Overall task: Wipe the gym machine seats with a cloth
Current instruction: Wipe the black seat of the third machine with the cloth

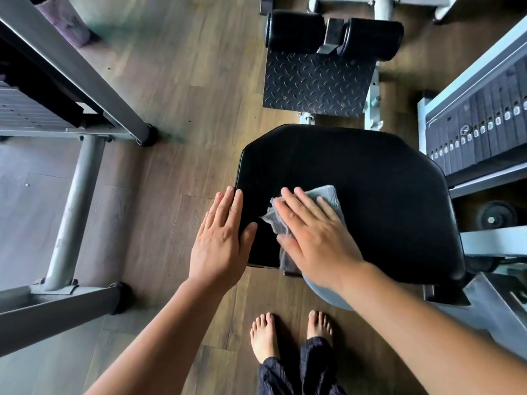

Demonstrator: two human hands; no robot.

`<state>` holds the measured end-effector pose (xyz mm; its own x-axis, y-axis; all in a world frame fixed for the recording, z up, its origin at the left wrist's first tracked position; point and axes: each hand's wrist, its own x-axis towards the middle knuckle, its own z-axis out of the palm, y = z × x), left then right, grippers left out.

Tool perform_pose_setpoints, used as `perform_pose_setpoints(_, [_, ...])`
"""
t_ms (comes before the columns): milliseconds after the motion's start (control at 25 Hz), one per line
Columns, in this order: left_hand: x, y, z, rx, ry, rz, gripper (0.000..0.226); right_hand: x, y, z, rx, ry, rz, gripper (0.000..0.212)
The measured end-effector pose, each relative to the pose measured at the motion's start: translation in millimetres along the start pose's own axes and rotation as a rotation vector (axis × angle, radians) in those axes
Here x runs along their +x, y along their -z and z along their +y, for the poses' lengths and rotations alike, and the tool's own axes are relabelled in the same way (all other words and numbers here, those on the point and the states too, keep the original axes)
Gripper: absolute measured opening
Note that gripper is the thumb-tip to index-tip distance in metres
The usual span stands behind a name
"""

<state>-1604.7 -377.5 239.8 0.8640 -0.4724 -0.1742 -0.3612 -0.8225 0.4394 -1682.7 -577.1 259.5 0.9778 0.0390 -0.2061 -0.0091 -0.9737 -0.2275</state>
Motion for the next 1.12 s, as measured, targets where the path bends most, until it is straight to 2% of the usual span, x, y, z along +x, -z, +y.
perform_pose_setpoints(80, [0.4, 2.9, 0.3, -0.009, 0.009, -0.027, 0.067, 49.0, 6.6, 20.0, -0.027, -0.063, 0.014, 0.063])
perform_pose_setpoints(200, [-1.0, 9.1, -4.4, 0.0, 0.017, -0.09, 0.07, 122.2, 19.2, 34.9, 0.014, -0.307, 0.053, 0.066])
perform_pose_setpoints(240, [-2.8, 11.6, -7.6, 0.0, 0.016, -0.103, 0.071, 127.5, 18.5, 28.0, 0.034, -0.337, 0.061, 0.068])
perform_pose_setpoints(280, [-5.3, 14.3, -11.3, 0.0, 0.009, -0.11, 0.073, 120.2, 15.3, 16.1, 0.054, -0.313, 0.062, 0.068])
perform_pose_setpoints(400, [-16.1, 19.2, -25.7, 0.014, -0.03, -0.127, 0.076, 50.3, 0.4, -26.9, 0.034, -0.082, 0.02, 0.067])
perform_pose_setpoints(520, [-27.2, 18.1, -36.9, 0.023, -0.077, -0.163, 0.08, 24.3, -1.6, -27.1, -0.006, 0.034, -0.032, 0.065])
perform_pose_setpoints(600, [-31.1, 17.2, -43.2, 0.02, -0.099, -0.189, 0.085, 68.7, 5.9, -13.8, -0.018, -0.013, -0.05, 0.063])
perform_pose_setpoints(760, [-34.2, 13.7, -47.7, 0.039, -0.122, -0.181, 0.094, 148.9, 15.4, -16.7, 0.008, -0.238, -0.013, 0.064])
perform_pose_setpoints(840, [-33.9, 12.0, -46.1, 0.02, -0.129, -0.144, 0.096, 122.6, 6.6, -42.6, 0.016, -0.208, 0.011, 0.065])
perform_pose_setpoints(1000, [-34.2, 9.0, -47.2, -0.049, -0.151, -0.102, 0.097, 39.2, -7.8, -78.2, -0.001, 0.018, -0.008, 0.066])
perform_pose_setpoints(1080, [-33.0, 9.5, -48.7, -0.063, -0.152, -0.1, 0.096, 68.9, -4.6, -60.9, -0.007, 0.002, -0.013, 0.064])
perform_pose_setpoints(1120, [-32.3, 10.2, -48.8, -0.064, -0.154, -0.101, 0.096, 96.3, -0.4, -51.5, -0.014, -0.064, -0.002, 0.063])
